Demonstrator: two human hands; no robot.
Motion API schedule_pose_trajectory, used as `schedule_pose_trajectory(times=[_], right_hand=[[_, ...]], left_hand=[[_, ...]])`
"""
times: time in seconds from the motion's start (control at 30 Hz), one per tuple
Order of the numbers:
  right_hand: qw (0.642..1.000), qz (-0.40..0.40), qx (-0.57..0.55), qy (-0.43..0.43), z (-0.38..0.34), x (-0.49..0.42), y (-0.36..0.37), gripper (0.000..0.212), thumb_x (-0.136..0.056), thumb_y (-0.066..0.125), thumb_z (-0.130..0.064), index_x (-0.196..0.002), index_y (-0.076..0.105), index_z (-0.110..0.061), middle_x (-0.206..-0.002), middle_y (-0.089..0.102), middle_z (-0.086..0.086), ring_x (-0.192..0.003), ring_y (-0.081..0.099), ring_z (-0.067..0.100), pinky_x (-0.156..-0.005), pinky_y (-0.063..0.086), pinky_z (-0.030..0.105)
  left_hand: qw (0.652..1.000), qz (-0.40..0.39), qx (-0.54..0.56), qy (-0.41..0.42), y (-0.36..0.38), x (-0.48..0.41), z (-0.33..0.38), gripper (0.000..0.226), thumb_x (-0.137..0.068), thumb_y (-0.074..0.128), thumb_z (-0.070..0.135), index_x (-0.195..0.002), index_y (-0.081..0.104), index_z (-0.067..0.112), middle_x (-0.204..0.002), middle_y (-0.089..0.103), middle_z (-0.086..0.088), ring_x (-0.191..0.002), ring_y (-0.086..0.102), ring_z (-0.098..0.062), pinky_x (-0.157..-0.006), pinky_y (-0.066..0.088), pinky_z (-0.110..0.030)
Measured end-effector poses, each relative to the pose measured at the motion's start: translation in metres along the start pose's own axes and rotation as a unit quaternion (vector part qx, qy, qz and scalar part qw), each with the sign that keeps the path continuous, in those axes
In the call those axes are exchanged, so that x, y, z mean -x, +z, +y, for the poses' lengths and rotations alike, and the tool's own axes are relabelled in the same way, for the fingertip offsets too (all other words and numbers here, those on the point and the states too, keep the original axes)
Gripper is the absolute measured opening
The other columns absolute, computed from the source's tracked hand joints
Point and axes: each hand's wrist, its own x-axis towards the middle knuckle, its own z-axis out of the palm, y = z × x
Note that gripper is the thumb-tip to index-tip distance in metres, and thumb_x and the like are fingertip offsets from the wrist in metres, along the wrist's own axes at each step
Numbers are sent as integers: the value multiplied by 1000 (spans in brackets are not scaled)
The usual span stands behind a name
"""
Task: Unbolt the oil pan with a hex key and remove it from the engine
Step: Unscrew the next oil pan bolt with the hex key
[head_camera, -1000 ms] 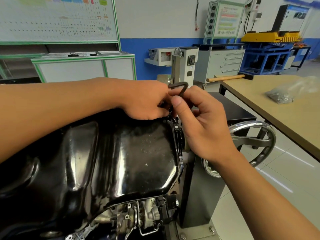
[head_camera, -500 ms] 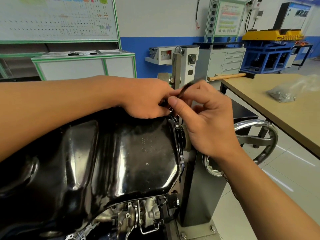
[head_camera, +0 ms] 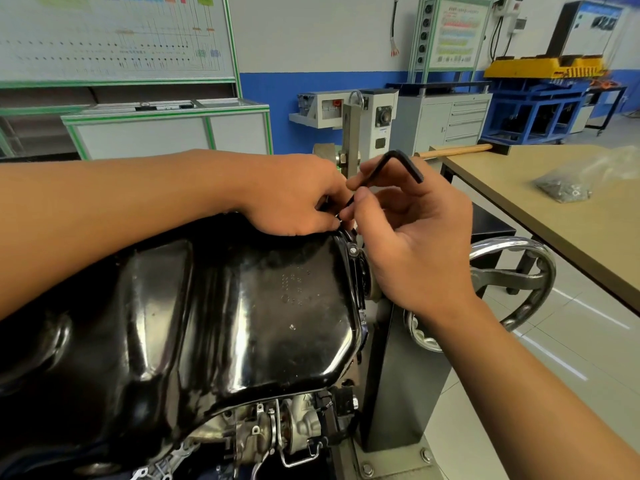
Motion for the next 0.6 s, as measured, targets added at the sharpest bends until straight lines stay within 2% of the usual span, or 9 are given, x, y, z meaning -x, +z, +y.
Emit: schedule_pose_trajectory(times=[0.07,0.13,0.2,0.27,0.33,0.43,0.5,0.57,0.6], right_hand=[[1000,5,19,-6,-1,1,1,13,-87,72,-3,-99,68,-6,-84,71,9,-72,70,23,-68,59,42],[1000,22,17,8,-2,1,4,17,-83,80,-5,-96,69,-2,-80,71,11,-70,70,23,-69,60,38],[999,35,-1,33,-3,1,6,16,-82,80,-4,-92,70,3,-78,72,13,-68,71,25,-68,60,36],[996,40,-46,62,-2,0,6,13,-85,77,0,-93,70,7,-78,72,15,-65,72,21,-65,60,28],[993,35,-81,77,-2,-1,5,11,-88,71,3,-98,71,7,-78,73,15,-64,72,20,-66,58,23],[996,-8,-64,63,-1,0,4,15,-96,62,2,-108,70,3,-83,73,15,-69,72,21,-69,58,23],[996,-38,-52,54,0,-1,2,19,-100,55,0,-113,67,-7,-91,73,13,-70,71,19,-68,54,19],[997,-60,-30,41,2,-2,0,25,-102,50,-5,-118,60,-22,-100,72,10,-71,68,15,-70,50,19],[997,-68,-17,40,3,-2,-1,26,-103,48,-7,-122,56,-24,-103,72,7,-75,66,11,-72,50,20]], left_hand=[[1000,-5,7,-3,0,0,0,30,-95,60,21,-70,49,31,-71,58,3,-66,54,-12,-66,44,-31],[1000,-11,13,2,0,0,2,25,-95,60,19,-72,53,26,-74,60,1,-71,57,-18,-70,48,-36],[1000,-10,27,7,-1,1,2,22,-95,60,17,-76,56,28,-78,63,1,-76,60,-17,-73,48,-31],[1000,-3,31,5,-1,2,3,25,-94,61,17,-74,54,31,-75,62,2,-72,57,-12,-68,45,-24],[1000,-5,26,-1,0,1,2,14,-94,60,21,-80,59,24,-72,60,0,-66,54,-10,-64,42,-23],[1000,-5,19,-5,0,1,-1,12,-95,60,24,-83,62,20,-67,58,4,-63,51,-6,-60,39,-21],[1000,1,16,-1,0,1,-1,17,-95,59,24,-78,60,24,-69,57,5,-66,52,-6,-61,40,-21],[1000,-1,7,7,0,1,0,14,-95,59,23,-82,62,22,-74,59,1,-70,54,-9,-65,43,-25],[1000,-3,3,10,0,1,1,13,-95,59,22,-82,61,23,-76,60,-2,-70,54,-11,-67,44,-28]])
